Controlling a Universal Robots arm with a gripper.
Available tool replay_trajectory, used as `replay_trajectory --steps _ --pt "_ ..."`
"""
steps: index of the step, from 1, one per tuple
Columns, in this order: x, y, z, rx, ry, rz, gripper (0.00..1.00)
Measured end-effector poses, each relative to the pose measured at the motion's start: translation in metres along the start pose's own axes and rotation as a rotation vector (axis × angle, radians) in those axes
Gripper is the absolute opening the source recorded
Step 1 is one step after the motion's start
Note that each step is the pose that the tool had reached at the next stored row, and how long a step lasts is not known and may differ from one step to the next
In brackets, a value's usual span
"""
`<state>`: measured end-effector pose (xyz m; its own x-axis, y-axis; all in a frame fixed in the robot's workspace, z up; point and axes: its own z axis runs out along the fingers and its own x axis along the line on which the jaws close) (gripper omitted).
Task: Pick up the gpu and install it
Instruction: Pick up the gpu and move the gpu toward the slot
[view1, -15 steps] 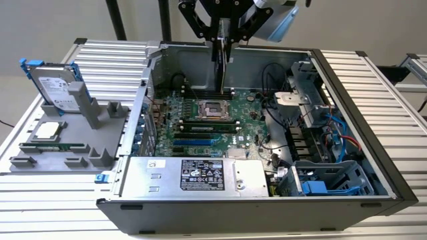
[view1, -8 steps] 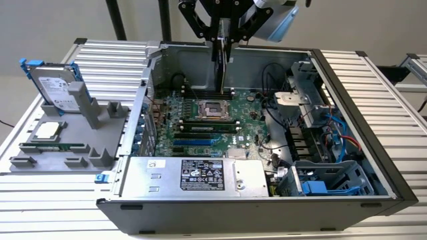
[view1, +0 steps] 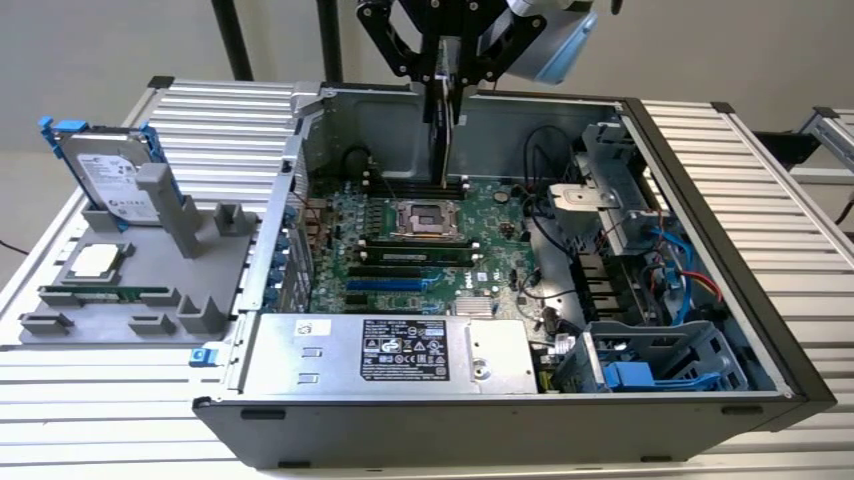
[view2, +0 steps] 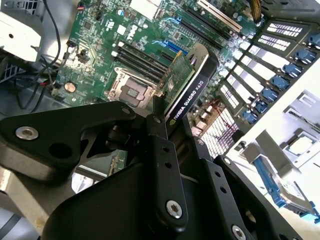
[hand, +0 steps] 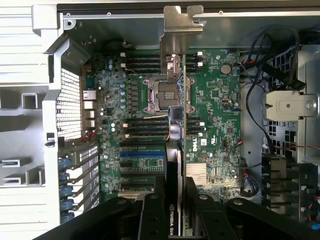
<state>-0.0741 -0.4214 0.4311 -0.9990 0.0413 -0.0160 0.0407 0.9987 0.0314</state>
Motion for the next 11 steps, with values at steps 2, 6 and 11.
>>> replay_trajectory --steps 2,6,11 --pt "0.0000 0.0000 0.0000 0.0001 0.0000 0.000 0.00" --pt "0.0000 0.0000 0.0000 0.0003 0.0000 0.000 0.00" --pt "0.0000 0.0000 0.0000 0.0003 0.0004 -0.014 0.00"
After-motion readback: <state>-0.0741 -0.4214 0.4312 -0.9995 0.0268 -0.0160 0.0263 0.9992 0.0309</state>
